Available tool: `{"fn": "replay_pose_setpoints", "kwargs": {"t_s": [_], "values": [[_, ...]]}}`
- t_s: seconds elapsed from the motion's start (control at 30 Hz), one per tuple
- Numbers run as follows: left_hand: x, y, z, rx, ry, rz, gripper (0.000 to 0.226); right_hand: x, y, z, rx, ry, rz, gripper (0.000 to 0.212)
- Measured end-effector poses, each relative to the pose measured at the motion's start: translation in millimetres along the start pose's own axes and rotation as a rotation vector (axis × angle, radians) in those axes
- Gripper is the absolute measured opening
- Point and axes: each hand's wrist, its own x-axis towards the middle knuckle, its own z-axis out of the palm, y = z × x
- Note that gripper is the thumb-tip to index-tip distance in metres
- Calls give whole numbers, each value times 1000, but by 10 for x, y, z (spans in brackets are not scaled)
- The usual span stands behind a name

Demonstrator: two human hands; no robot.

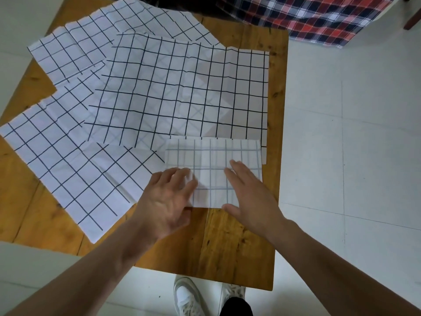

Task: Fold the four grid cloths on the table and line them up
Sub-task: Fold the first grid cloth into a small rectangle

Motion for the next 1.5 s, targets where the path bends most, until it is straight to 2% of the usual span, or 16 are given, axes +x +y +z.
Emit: {"fn": "replay_pose_setpoints", "kwargs": {"t_s": [0.17,0.3,0.37,0.47,0.6,0.7,0.77,0.83,1.03,1.1,1.17,1.23,1.27,1.4,1.5], "values": [[21,-17,-8,44,52,-2,73,14,6,25,28,4,56,89],[59,-120,113,77,77,-25,98,13,22,35,33,4,53,89],[55,-181,150,37,173,6,88,13,34,47,40,11,53,89],[31,-233,210,-9,318,56,59,12,46,65,43,21,47,88],[6,-213,217,-122,425,81,29,-1,44,51,62,0,31,94],[-13,-175,152,-166,471,59,17,-34,-47,-11,102,-7,8,101],[-54,-122,111,-197,491,52,12,-69,-161,-41,49,36,-52,96],[-115,-44,62,-232,508,41,14,-116,-279,-39,10,104,-102,83],[-292,203,-133,-425,500,5,19,-160,-395,59,26,395,-121,24],[-334,208,-159,-467,496,37,25,-173,-348,71,81,441,-115,20],[-380,159,-144,-511,474,62,44,-204,-274,74,148,465,-114,24],[-403,62,-83,-519,415,48,61,-241,-207,58,216,445,-121,25],[-401,8,-26,-500,403,37,61,-261,-181,53,251,426,-123,26],[-355,-174,189,-469,519,54,31,-343,-88,78,312,376,-157,32],[-360,-186,200,-454,602,107,12,-372,-14,106,246,342,-204,43]]}}
